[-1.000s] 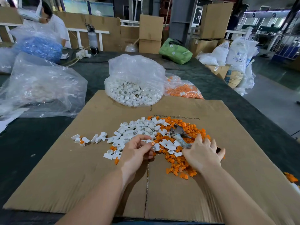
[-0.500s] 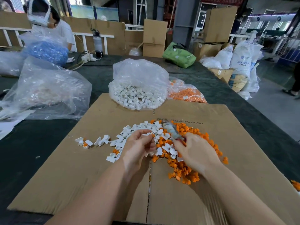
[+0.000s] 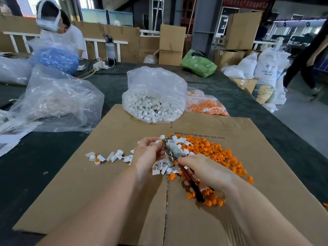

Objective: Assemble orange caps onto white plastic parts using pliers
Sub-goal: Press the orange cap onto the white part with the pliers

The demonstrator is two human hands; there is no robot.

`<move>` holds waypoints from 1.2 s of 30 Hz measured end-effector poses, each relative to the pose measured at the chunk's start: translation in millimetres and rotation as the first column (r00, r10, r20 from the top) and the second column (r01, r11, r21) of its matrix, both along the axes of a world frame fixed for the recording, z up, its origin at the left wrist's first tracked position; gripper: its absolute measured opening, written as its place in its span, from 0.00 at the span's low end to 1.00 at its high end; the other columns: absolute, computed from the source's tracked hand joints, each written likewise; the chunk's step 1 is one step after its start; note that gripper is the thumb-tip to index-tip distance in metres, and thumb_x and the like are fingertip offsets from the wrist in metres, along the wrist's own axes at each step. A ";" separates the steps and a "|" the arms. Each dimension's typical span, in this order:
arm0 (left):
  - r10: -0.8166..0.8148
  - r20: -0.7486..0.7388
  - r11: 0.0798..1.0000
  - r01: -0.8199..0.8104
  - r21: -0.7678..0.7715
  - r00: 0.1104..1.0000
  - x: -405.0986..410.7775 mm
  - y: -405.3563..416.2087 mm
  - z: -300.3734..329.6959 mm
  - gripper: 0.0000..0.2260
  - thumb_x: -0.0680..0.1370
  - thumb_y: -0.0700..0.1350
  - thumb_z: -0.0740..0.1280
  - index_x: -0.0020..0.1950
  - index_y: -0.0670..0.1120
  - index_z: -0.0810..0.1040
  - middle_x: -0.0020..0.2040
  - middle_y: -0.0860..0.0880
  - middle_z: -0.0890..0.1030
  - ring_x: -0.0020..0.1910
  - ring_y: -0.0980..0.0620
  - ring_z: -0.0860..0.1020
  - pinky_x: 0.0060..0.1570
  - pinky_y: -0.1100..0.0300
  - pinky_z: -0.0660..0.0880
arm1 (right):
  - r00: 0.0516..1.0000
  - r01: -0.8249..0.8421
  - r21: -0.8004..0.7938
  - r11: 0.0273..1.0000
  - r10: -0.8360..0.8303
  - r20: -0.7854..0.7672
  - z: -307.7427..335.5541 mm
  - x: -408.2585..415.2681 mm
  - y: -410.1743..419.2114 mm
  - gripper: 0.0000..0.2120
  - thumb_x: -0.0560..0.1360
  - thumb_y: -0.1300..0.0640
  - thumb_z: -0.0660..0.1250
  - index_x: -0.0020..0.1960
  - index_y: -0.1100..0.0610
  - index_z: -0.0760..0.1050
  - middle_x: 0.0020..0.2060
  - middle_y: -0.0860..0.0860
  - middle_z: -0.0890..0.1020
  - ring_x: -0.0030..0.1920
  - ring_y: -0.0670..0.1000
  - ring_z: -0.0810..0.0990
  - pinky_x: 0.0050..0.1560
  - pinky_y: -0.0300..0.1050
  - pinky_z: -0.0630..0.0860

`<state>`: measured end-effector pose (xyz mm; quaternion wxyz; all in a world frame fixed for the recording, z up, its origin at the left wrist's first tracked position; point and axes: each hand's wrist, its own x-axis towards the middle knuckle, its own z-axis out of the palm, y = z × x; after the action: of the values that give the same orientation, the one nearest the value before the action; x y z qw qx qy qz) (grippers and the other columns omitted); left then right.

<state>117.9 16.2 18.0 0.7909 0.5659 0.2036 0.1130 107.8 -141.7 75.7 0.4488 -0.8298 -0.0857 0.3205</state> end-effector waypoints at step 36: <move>-0.242 -0.059 0.707 0.218 0.673 0.968 -37.8 -14.4 -32.7 0.15 0.82 0.44 0.56 0.53 0.65 0.75 0.47 0.52 0.76 0.58 0.48 0.74 0.45 0.75 0.65 | 0.365 0.529 -0.331 0.782 0.142 0.920 -76.1 11.6 -35.6 0.19 0.74 0.49 0.68 0.60 0.58 0.76 0.55 0.57 0.78 0.57 0.61 0.75 0.61 0.61 0.67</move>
<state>80.1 1.8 -14.7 0.5433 0.8323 0.0635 0.0892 119.3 -177.3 -0.4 0.0842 -0.9608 -0.1099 -0.2401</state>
